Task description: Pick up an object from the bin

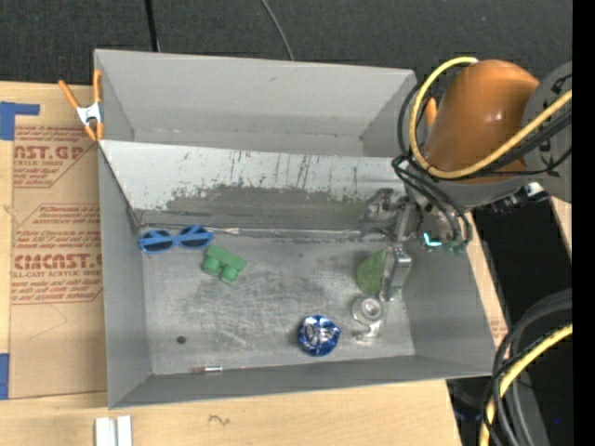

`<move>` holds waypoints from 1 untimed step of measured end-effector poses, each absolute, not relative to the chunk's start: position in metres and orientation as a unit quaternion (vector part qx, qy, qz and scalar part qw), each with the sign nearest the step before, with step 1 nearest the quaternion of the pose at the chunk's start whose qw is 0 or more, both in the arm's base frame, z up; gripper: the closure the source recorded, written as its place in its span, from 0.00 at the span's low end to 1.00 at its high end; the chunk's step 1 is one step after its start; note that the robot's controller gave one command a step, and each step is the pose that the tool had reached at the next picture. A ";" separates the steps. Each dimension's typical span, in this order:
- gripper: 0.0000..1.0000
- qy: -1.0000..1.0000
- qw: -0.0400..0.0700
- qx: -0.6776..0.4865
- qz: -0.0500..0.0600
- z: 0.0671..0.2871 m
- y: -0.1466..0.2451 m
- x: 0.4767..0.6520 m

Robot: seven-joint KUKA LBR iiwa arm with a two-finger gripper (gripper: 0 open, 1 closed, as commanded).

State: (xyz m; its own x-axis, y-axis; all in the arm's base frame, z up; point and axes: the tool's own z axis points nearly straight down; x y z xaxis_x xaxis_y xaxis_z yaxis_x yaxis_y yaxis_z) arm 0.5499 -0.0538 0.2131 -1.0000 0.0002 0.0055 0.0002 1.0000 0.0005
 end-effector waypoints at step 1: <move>0.00 -0.996 0.003 0.087 -0.001 0.091 -0.020 0.553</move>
Offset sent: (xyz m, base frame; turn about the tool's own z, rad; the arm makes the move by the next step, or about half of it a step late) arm 0.0050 0.0322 -0.1178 -0.1724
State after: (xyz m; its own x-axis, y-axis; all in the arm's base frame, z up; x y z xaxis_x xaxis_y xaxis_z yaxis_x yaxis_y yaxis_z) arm 0.5532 -0.0198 0.0908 -0.9849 -0.1733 0.0052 -0.1733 0.9849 0.0024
